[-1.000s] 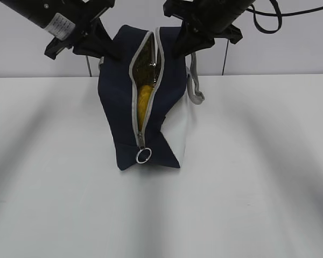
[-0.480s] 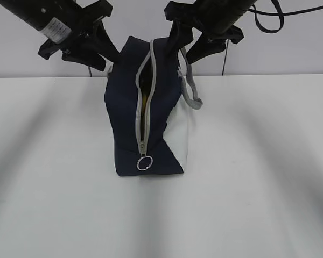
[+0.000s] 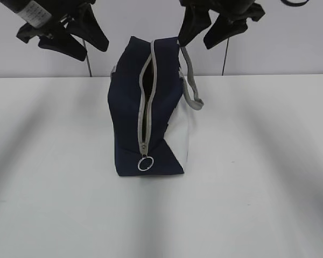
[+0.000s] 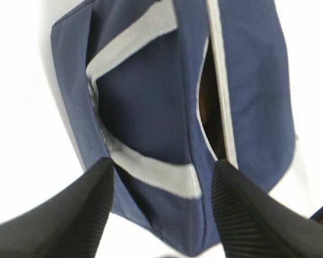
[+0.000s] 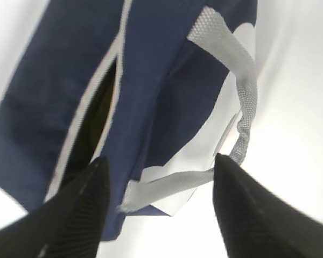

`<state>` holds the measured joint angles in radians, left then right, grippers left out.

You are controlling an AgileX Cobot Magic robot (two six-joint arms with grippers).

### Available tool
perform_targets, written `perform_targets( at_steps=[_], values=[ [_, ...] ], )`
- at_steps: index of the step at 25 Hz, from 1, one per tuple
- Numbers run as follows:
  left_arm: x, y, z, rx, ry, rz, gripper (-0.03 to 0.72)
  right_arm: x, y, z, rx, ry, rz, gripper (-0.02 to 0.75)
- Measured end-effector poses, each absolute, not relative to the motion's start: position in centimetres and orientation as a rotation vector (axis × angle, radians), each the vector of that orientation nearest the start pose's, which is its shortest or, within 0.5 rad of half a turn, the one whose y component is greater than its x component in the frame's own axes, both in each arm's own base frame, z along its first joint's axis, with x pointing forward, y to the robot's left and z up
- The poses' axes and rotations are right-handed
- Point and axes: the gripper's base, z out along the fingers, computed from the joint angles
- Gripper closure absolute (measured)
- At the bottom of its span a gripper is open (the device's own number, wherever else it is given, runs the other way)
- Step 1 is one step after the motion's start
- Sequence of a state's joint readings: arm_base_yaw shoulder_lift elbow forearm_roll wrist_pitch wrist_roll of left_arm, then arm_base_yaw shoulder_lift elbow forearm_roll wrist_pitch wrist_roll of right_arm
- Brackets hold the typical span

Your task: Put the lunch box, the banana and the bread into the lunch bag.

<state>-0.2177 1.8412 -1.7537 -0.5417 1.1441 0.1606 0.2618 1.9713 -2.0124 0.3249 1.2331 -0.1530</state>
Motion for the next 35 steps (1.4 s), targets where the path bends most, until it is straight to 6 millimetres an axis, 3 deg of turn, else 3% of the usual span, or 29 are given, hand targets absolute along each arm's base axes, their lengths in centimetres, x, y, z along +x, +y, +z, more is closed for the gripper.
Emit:
perform_targets(
  at_steps=[5,12,17,22,27,35],
  values=[
    [36.1,-12.3,35.7,0.405,2.636,-0.716,0.274,38.6,14.4,37.7,-0.534,2.552,0.338,0.288],
    [33.1,-11.4,39.6,0.419,2.548,-0.678,0.274,33.1,18.9,39.6,-0.735,2.484,0.180,0.288],
    [29.3,-10.6,40.6,0.417,2.536,-0.674,0.274,29.7,17.8,40.2,-0.728,2.377,0.206,0.288],
    [26.2,-9.8,39.2,0.394,2.574,-0.675,0.274,26.1,15.7,37.9,-0.698,2.227,0.244,0.288],
    [23.9,-9.2,38.2,0.364,2.557,-0.668,0.274,23.3,14.0,33.4,-0.677,2.119,0.259,0.288],
    [24.0,-8.8,37.1,0.316,2.491,-0.608,0.274,21.0,12.6,25.7,-0.595,1.919,0.304,0.288]
  ],
)
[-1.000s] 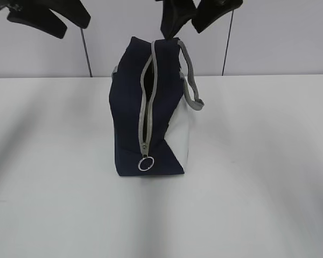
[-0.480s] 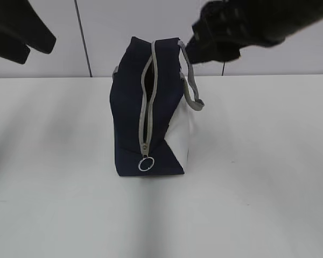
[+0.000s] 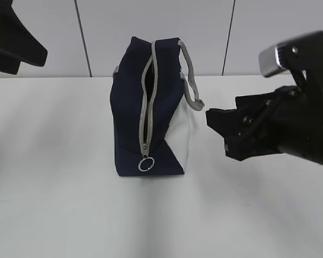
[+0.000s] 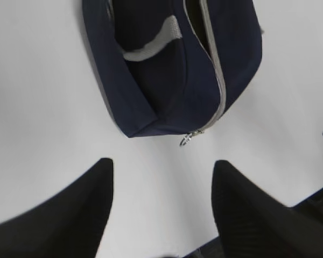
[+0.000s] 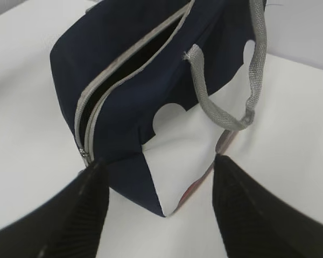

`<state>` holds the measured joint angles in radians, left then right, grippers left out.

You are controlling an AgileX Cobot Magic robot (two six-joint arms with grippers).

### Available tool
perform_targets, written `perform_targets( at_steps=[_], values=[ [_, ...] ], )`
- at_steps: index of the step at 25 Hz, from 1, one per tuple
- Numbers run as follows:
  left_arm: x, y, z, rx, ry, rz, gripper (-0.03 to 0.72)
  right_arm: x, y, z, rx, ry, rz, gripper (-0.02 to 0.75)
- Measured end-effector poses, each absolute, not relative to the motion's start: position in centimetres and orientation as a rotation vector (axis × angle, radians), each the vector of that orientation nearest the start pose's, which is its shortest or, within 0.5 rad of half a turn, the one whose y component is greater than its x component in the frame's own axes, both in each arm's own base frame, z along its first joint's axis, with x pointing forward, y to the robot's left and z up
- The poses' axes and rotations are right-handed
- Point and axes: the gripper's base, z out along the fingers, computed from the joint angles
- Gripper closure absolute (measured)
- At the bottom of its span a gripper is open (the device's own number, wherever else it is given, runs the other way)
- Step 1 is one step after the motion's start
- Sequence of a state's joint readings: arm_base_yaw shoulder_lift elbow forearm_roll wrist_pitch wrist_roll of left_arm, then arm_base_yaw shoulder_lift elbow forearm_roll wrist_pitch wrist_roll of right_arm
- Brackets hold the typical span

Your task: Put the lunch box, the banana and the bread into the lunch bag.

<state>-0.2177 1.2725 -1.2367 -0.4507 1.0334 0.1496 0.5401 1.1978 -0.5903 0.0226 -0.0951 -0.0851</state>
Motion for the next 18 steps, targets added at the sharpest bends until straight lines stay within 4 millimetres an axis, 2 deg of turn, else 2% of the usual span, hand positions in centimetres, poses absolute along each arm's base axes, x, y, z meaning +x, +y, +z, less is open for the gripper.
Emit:
perform_targets(
  at_steps=[4,13,16,18],
  values=[
    [24.5,-8.7,36.6,0.289,2.455,-0.587,0.274,20.2,12.0,23.8,-0.566,1.856,0.314,0.288],
    [25.6,-8.7,35.4,0.284,2.487,-0.552,0.316,20.1,12.0,23.2,-0.564,1.848,0.314,0.288],
    [25.7,-8.8,35.4,0.284,2.482,-0.554,0.322,19.9,11.8,22.2,-0.561,1.833,0.313,0.288],
    [25.6,-8.8,35.4,0.279,2.482,-0.567,0.325,19.5,11.6,20.8,-0.563,1.844,0.309,0.288]
  ],
)
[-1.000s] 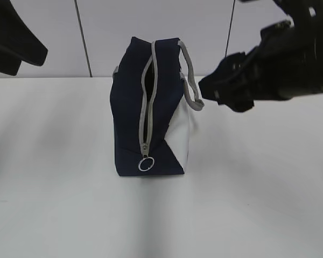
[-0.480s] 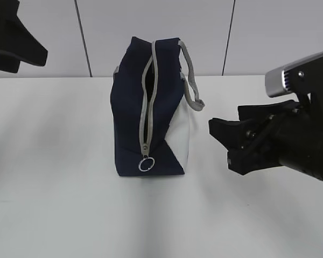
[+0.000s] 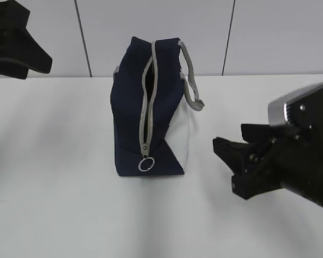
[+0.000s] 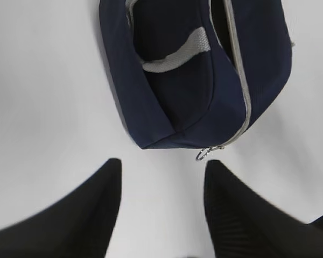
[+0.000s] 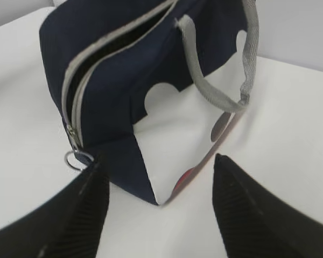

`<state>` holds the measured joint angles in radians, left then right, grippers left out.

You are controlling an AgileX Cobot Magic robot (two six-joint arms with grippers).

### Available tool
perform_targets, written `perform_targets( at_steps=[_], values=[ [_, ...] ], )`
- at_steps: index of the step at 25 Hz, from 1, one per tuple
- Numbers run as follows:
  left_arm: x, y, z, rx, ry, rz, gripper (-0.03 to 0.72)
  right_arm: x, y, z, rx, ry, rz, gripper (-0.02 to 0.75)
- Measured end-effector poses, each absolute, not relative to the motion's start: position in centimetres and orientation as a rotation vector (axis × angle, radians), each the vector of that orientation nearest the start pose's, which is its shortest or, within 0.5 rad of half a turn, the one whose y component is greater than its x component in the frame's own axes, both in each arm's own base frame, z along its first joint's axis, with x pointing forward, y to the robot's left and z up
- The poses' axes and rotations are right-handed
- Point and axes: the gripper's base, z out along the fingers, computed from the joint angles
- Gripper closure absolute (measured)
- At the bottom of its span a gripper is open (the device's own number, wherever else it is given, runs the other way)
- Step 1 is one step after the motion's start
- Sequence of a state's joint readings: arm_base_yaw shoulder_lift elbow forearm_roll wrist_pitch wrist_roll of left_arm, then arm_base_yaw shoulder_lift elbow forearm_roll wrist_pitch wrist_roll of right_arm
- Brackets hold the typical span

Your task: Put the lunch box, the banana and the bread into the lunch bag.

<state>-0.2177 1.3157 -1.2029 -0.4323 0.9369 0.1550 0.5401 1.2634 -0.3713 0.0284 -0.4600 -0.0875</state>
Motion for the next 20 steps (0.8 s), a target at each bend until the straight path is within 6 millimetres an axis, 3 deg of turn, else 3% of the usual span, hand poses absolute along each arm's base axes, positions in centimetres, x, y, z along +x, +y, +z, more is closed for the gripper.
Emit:
perform_targets(
  at_steps=[7,10,16,20],
  values=[
    [25.6,-8.9,34.9,0.271,2.497,-0.586,0.328,18.6,11.1,16.7,-0.569,1.840,0.313,0.288],
    [25.4,-9.3,34.9,0.291,2.500,-0.592,0.328,18.8,11.9,15.5,-0.666,1.803,0.337,0.293],
    [25.2,-9.8,34.9,0.317,2.503,-0.604,0.328,18.8,13.5,12.7,-0.808,1.734,0.436,0.376],
    [25.2,-9.8,34.9,0.316,2.503,-0.604,0.328,19.3,14.2,10.9,-0.843,1.752,0.475,0.367]
  ],
)
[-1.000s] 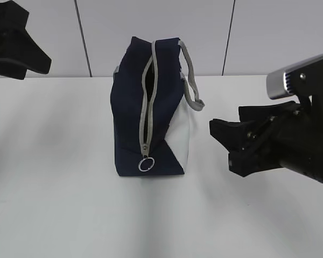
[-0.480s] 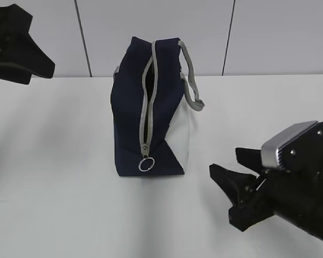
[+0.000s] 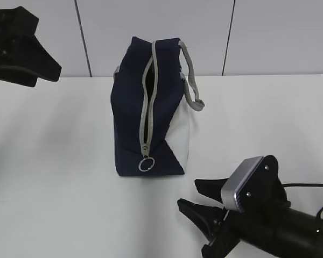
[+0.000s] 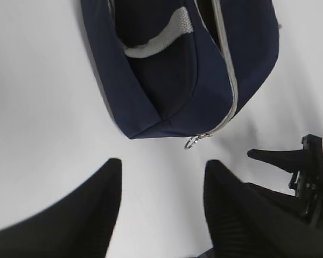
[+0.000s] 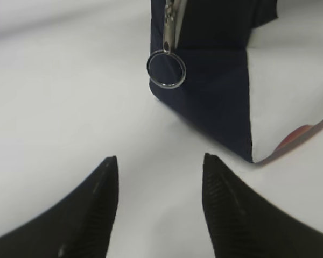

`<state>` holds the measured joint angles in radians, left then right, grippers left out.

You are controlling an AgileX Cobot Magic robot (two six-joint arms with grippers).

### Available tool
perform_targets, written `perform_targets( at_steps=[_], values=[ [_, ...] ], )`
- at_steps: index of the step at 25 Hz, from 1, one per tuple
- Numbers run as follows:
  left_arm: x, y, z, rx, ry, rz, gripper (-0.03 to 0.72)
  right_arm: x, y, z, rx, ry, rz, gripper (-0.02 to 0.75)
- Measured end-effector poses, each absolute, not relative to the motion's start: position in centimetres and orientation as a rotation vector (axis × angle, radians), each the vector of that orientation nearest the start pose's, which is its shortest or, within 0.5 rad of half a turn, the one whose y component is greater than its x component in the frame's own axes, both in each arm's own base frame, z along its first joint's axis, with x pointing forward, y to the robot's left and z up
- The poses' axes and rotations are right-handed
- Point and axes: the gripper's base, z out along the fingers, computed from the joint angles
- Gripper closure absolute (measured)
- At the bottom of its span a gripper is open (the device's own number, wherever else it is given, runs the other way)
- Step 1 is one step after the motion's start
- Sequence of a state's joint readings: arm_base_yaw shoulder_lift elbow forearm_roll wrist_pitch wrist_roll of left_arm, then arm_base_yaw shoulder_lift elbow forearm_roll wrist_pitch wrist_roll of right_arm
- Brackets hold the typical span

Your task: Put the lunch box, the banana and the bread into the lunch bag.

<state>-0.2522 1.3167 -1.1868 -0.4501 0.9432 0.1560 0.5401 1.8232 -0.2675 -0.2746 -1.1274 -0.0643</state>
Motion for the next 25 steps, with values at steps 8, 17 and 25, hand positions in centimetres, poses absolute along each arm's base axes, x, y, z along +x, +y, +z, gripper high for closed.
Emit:
perform_targets(
  at_steps=[8,17,25],
  values=[
    [25.4,-9.7,34.5,0.323,2.516,-0.581,0.328,21.3,15.6,10.5,-0.853,1.712,0.491,0.319],
    [25.5,-9.7,34.5,0.324,2.510,-0.568,0.328,23.3,17.6,11.8,-0.939,1.600,0.523,0.318],
    [26.0,-9.8,33.9,0.321,2.529,-0.566,0.328,24.1,18.2,11.3,-0.971,1.616,0.524,0.318]
  ],
)
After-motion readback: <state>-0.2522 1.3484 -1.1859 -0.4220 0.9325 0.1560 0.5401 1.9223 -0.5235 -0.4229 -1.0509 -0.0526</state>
